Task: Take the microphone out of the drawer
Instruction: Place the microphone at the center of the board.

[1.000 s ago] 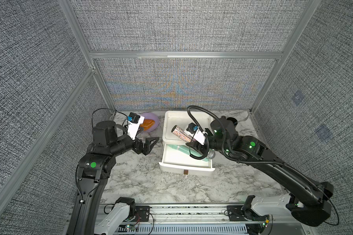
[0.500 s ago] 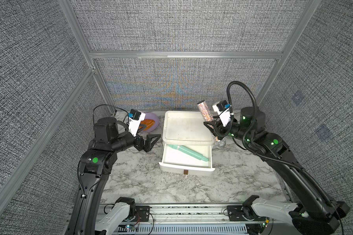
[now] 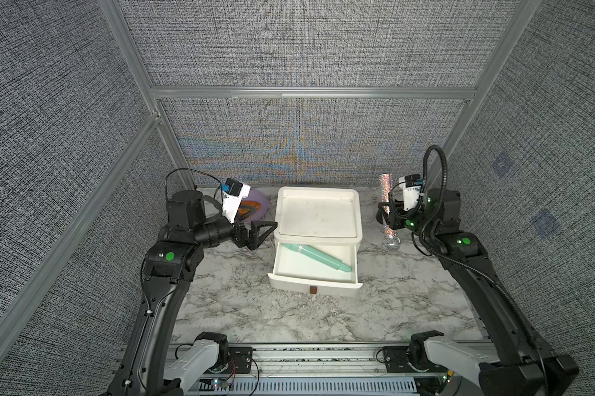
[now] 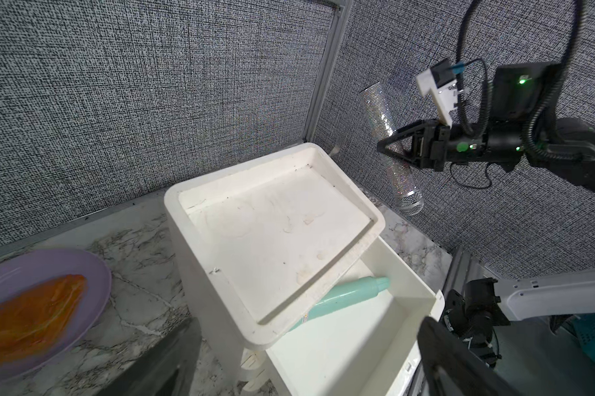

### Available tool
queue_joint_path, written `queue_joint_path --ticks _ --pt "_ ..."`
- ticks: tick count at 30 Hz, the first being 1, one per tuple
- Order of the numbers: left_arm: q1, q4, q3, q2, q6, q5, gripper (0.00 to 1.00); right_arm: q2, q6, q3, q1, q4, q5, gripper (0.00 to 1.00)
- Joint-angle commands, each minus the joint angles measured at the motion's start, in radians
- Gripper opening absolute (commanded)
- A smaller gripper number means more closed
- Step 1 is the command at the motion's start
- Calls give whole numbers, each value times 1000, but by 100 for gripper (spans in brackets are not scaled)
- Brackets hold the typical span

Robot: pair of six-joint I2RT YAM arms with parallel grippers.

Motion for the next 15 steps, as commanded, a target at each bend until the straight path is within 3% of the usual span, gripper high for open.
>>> queue_joint_path --ticks 1,8,15 --pt "0 15 13 -2 9 -3 100 52 47 -38 -35 42 -5 0" --pt "-8 40 -13 8 -1 11 100 219 28 -88 -38 7 38 0" --pt "-8 54 -49 -8 11 -17 100 255 87 -235 -34 151 51 0"
